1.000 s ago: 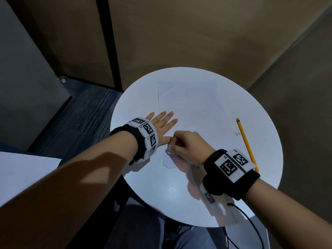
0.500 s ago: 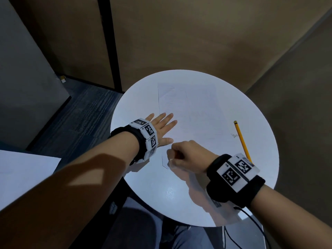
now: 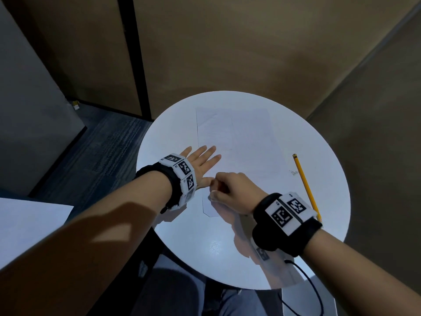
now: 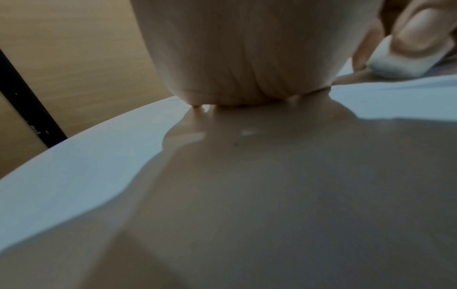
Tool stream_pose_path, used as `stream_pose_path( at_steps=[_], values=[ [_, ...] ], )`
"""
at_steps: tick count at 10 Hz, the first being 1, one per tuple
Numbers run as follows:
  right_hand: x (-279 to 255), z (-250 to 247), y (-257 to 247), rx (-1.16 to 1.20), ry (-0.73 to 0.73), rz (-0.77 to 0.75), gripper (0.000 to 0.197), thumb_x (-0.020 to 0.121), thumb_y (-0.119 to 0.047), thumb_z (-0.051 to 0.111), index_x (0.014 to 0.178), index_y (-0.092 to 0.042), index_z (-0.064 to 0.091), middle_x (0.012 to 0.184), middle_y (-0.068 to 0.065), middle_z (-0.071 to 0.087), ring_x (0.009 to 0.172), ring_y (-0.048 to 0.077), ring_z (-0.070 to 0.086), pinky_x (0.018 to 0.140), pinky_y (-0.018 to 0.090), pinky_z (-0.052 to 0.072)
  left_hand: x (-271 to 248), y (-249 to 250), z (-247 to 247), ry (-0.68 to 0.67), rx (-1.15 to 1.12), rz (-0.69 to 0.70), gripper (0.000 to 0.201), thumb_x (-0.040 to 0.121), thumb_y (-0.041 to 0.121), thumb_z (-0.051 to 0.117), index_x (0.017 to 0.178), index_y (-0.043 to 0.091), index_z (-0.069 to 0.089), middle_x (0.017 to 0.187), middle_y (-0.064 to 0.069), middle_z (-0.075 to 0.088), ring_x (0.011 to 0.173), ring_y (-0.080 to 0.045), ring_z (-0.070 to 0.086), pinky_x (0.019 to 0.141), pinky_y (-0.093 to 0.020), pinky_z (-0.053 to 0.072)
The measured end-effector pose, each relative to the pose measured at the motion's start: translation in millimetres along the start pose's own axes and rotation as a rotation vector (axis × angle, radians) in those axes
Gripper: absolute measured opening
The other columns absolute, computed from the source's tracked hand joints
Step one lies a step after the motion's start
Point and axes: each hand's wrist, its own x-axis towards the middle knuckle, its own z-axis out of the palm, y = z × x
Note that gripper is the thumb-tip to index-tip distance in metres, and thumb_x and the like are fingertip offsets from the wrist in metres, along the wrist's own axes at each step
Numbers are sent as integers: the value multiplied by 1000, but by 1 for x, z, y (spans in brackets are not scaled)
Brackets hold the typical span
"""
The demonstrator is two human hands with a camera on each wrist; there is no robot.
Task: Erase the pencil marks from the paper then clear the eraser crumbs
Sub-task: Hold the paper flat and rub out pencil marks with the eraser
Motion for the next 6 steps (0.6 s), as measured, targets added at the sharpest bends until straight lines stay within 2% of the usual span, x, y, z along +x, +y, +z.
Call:
stream_pose_path(
  at_steps=[1,2,3,4,5,6],
  values=[
    [-7,-3,0,-40,-130,-10,37,85,-13,60,58,-25,39,57,-14,46,55,0,44,53,7,35,0,0,-1,-7,-21,9,66,100,50,18,149,23,-15,156,0,-24,145,-18,-16,115,-39,-8],
    [0,-5,2,-36,-65,7,23,87,-14,57,65,-17,49,67,-6,55,64,10,49,53,9,35,1,-1,-1,-11,-17,9,65,100,50,18,149,23,-15,156,0,-24,145,-18,-16,115,-39,-8],
    [2,-1,1,9,43,33,15,87,-15,58,74,-13,50,70,-7,54,72,13,48,54,8,34,0,0,0,-5,-7,2,66,100,50,18,149,23,-15,156,0,-24,145,-18,-16,116,-39,-8],
    [-8,0,3,0,-79,11,31,85,-13,59,61,-22,42,60,-13,48,59,3,46,54,8,36,0,0,-1,-17,-28,8,65,100,50,18,149,23,-15,156,1,-25,145,-18,-17,115,-39,-9],
    [-5,-5,5,-11,-115,17,29,85,-13,58,61,-22,46,60,-14,50,59,3,48,54,6,37,1,-1,-2,-18,-44,9,65,100,51,18,149,24,-15,156,1,-24,145,-17,-17,115,-39,-9],
    [-1,-1,6,39,50,40,14,86,-14,58,74,-15,52,69,-10,53,71,11,50,55,6,36,1,0,-1,-12,-35,5,65,100,50,17,149,24,-15,156,1,-25,145,-17,-17,115,-39,-9]
  ],
)
